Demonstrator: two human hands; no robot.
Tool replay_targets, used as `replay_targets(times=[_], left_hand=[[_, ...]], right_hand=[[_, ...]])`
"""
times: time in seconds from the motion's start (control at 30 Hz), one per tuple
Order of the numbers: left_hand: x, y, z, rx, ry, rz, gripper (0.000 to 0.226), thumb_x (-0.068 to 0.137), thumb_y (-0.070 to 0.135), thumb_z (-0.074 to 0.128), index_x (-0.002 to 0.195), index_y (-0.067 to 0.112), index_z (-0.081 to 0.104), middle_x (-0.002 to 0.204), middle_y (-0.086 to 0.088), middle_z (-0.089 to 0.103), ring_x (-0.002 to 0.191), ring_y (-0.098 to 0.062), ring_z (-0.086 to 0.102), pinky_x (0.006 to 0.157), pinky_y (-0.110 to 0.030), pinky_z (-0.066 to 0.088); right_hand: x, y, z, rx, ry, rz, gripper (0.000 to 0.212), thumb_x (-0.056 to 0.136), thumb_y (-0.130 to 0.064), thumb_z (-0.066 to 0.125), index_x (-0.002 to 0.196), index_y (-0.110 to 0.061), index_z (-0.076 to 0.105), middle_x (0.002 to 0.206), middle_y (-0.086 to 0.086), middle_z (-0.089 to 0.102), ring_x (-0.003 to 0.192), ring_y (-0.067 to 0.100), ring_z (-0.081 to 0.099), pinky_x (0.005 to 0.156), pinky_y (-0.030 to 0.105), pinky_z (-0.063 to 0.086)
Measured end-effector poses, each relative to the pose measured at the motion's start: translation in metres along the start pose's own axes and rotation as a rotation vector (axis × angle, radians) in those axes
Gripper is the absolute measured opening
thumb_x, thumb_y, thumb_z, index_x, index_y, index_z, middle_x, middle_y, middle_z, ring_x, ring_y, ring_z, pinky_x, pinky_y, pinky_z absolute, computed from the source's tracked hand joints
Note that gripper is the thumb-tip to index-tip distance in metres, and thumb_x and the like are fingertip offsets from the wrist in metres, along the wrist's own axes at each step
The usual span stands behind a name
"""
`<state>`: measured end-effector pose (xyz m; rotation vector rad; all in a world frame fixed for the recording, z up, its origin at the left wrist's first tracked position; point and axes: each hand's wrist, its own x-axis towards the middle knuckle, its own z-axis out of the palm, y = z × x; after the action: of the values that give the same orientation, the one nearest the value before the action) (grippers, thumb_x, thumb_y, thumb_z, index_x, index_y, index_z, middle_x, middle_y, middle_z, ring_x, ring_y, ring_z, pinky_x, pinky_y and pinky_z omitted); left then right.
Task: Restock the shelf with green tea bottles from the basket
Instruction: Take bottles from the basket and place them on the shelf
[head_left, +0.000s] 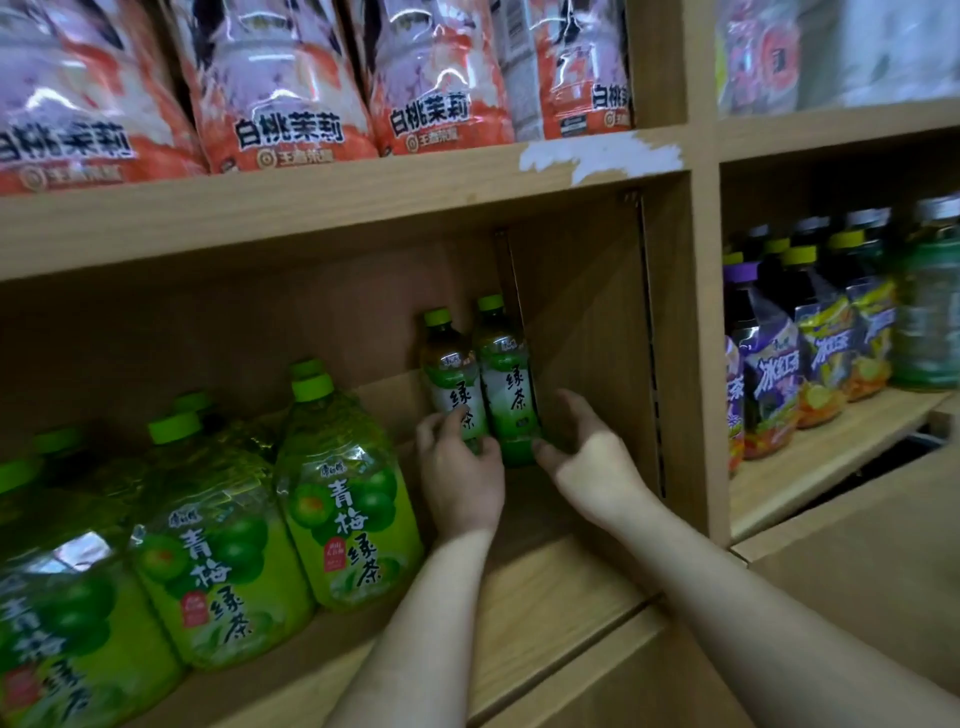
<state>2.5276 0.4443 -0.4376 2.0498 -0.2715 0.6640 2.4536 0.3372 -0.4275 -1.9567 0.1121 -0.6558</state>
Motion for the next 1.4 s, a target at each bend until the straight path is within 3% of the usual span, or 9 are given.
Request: replay_targets(times=[0.07, 0.17, 0.23, 0.43, 0.6, 0.97, 1.17, 1.33, 1.4], left_hand=[[-0.003, 0.01, -0.003, -0.041, -0.014, 0.037, 0.044, 0.087, 0.016, 0.062, 0.13, 0.017, 0.055, 0.135, -0.007, 0.046, 0.118, -0.025, 0.052, 0.098, -0.028, 0.038], [-0.005, 0.028, -0.008, -0.108, -0.042, 0.083, 0.035, 0.086, 0.022, 0.064, 0.121, 0.019, 0.061, 0.126, -0.004, 0.055, 0.111, -0.022, 0.056, 0.096, -0.032, 0.045], [-0.005, 0.043, -0.012, -0.109, -0.097, 0.111, 0.029, 0.085, 0.024, 0.065, 0.114, 0.02, 0.065, 0.118, -0.002, 0.06, 0.107, -0.02, 0.058, 0.093, -0.038, 0.049], [-0.054, 0.104, -0.044, -0.176, -0.345, 0.402, 0.018, 0.09, 0.023, 0.06, 0.106, 0.025, 0.069, 0.1, 0.012, 0.066, 0.086, 0.0, 0.059, 0.072, -0.014, 0.049], [-0.154, 0.123, -0.033, -0.41, -0.549, 0.518, 0.013, 0.084, 0.01, 0.066, 0.086, 0.019, 0.074, 0.075, 0.003, 0.071, 0.065, -0.009, 0.06, 0.062, -0.017, 0.046], [-0.335, 0.105, 0.101, -0.193, -1.177, 0.478, 0.018, 0.08, 0.008, 0.064, 0.085, 0.021, 0.074, 0.073, 0.012, 0.065, 0.059, 0.008, 0.054, 0.063, -0.005, 0.039], [-0.425, 0.061, 0.168, 0.129, -1.497, 0.494, 0.017, 0.084, 0.026, 0.065, 0.099, 0.022, 0.07, 0.091, 0.005, 0.068, 0.091, -0.015, 0.064, 0.078, -0.024, 0.047], [-0.498, -0.003, 0.206, 0.647, -1.705, 0.602, 0.057, 0.081, 0.053, 0.063, 0.123, 0.016, 0.052, 0.125, -0.01, 0.059, 0.114, -0.03, 0.055, 0.09, -0.039, 0.048], [-0.51, -0.018, 0.214, 0.742, -1.741, 0.61, 0.071, 0.077, 0.057, 0.065, 0.129, 0.014, 0.046, 0.133, -0.011, 0.051, 0.122, -0.032, 0.047, 0.097, -0.044, 0.044]], right_hand=[[-0.011, -0.005, -0.014, -0.103, 0.035, -0.003, 0.064, 0.09, -0.021, 0.061, 0.146, -0.021, 0.029, 0.127, 0.006, 0.055, 0.109, 0.016, 0.056, 0.093, 0.025, 0.043], [-0.034, -0.015, -0.034, -0.233, 0.04, -0.105, 0.064, 0.089, -0.026, 0.062, 0.145, -0.021, 0.031, 0.137, 0.002, 0.051, 0.124, 0.018, 0.051, 0.104, 0.035, 0.043], [-0.051, -0.024, -0.052, -0.296, 0.052, -0.169, 0.062, 0.089, -0.028, 0.062, 0.144, -0.023, 0.034, 0.131, -0.001, 0.054, 0.114, 0.016, 0.057, 0.098, 0.037, 0.048], [-0.113, -0.04, -0.128, -0.444, 0.033, -0.222, 0.025, 0.086, -0.027, 0.066, 0.11, -0.026, 0.063, 0.08, -0.009, 0.067, 0.074, 0.005, 0.063, 0.074, 0.024, 0.051], [-0.192, -0.013, -0.203, -0.572, 0.031, -0.076, 0.007, 0.08, -0.028, 0.071, 0.087, -0.028, 0.069, 0.061, -0.016, 0.065, 0.061, -0.001, 0.059, 0.058, 0.012, 0.042], [-0.363, 0.144, -0.27, -0.621, 0.121, 0.539, 0.013, 0.079, -0.029, 0.074, 0.089, -0.021, 0.07, 0.081, -0.002, 0.071, 0.078, 0.014, 0.064, 0.073, 0.025, 0.045], [-0.415, 0.204, -0.274, -0.504, 0.146, 0.799, 0.039, 0.08, -0.032, 0.073, 0.114, -0.016, 0.061, 0.084, -0.001, 0.067, 0.08, 0.017, 0.063, 0.076, 0.03, 0.049], [-0.438, 0.248, -0.259, -0.426, -0.017, 1.028, 0.068, 0.08, -0.037, 0.071, 0.138, -0.017, 0.04, 0.128, 0.011, 0.059, 0.112, 0.026, 0.058, 0.092, 0.032, 0.047], [-0.436, 0.256, -0.263, -0.409, 0.01, 1.06, 0.068, 0.082, -0.036, 0.07, 0.138, -0.017, 0.038, 0.13, 0.01, 0.057, 0.108, 0.027, 0.06, 0.09, 0.035, 0.051]])
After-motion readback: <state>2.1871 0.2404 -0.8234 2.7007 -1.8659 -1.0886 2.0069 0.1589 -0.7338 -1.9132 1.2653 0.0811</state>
